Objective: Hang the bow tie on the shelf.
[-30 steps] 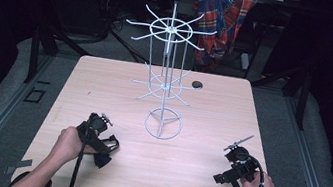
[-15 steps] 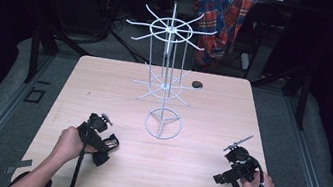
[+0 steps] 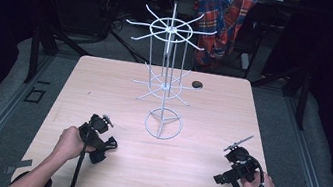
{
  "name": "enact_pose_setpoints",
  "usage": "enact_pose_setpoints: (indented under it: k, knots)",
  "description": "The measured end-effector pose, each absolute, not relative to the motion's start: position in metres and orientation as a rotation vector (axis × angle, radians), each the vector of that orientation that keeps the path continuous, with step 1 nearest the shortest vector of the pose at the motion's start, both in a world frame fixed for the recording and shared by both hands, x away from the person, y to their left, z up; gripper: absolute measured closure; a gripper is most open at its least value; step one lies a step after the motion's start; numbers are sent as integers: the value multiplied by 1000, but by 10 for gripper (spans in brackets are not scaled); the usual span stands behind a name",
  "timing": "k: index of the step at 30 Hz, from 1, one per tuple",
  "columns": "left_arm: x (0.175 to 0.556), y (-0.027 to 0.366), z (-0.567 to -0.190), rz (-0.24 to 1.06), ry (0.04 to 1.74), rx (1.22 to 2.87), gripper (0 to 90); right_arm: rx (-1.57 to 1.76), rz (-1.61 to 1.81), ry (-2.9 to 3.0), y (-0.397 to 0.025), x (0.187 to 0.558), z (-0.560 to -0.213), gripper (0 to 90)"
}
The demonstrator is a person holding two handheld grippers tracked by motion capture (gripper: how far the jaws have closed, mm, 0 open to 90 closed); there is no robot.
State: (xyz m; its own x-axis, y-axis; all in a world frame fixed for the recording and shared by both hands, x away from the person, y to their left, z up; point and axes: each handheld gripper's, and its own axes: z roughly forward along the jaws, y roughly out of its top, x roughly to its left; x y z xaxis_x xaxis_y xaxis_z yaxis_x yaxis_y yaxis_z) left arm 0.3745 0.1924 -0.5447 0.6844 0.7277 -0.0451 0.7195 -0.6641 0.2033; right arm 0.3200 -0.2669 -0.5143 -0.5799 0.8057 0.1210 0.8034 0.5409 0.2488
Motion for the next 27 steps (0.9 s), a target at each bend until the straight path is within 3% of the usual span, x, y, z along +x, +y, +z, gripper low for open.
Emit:
enact_pose_setpoints:
  k: [11,27]
  knots:
    - [370,194,-531,92,1086,2609,871,1437,435,2742,-267,320,-514,153]
    - [367,211,-498,217,1002,2292,874,1424,422,2749,-269,322,-515,153]
